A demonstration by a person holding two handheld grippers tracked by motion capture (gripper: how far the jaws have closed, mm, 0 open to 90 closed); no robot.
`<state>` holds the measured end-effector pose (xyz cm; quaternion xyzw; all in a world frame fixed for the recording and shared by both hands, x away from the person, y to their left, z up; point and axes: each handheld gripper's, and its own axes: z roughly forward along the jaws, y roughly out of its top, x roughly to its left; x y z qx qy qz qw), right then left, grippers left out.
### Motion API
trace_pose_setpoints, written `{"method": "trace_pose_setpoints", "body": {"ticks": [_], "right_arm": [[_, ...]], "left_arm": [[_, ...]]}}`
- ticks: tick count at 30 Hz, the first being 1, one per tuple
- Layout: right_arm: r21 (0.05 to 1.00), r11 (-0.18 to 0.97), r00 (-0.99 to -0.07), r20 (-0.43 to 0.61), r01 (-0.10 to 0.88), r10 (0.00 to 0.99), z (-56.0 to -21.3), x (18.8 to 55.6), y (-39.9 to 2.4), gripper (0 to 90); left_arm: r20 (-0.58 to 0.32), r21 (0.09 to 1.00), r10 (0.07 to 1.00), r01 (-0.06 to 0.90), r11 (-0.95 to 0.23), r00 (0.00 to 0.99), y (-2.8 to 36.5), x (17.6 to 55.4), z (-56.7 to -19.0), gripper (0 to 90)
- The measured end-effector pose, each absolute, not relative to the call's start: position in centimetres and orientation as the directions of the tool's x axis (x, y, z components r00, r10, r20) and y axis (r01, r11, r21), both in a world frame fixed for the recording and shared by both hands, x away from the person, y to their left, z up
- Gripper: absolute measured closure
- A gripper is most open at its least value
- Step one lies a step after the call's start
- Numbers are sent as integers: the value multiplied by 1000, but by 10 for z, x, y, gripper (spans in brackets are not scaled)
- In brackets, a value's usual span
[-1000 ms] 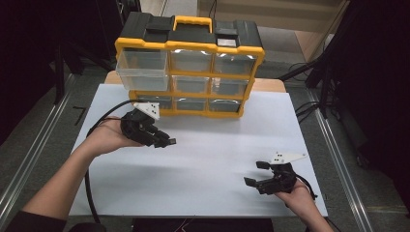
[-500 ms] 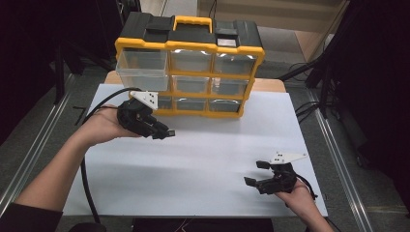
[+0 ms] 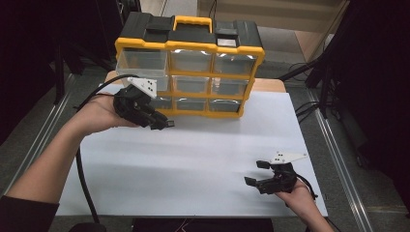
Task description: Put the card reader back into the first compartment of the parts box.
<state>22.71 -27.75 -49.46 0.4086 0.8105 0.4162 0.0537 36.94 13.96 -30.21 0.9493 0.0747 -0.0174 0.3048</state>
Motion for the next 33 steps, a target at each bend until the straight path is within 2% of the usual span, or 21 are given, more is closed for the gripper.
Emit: {"method": "trace_pose_setpoints", "body": {"ticks": [15, 33], "right_arm": [[718, 316, -658, 258, 621, 707, -495, 227, -278, 130], [717, 314, -656, 260, 623, 708, -495, 227, -278, 130]], "left_arm": [[-64, 574, 100, 119, -810, 993, 135, 376, -269, 751], [-52, 572, 122, 130, -810, 991, 140, 385, -235, 751]]}}
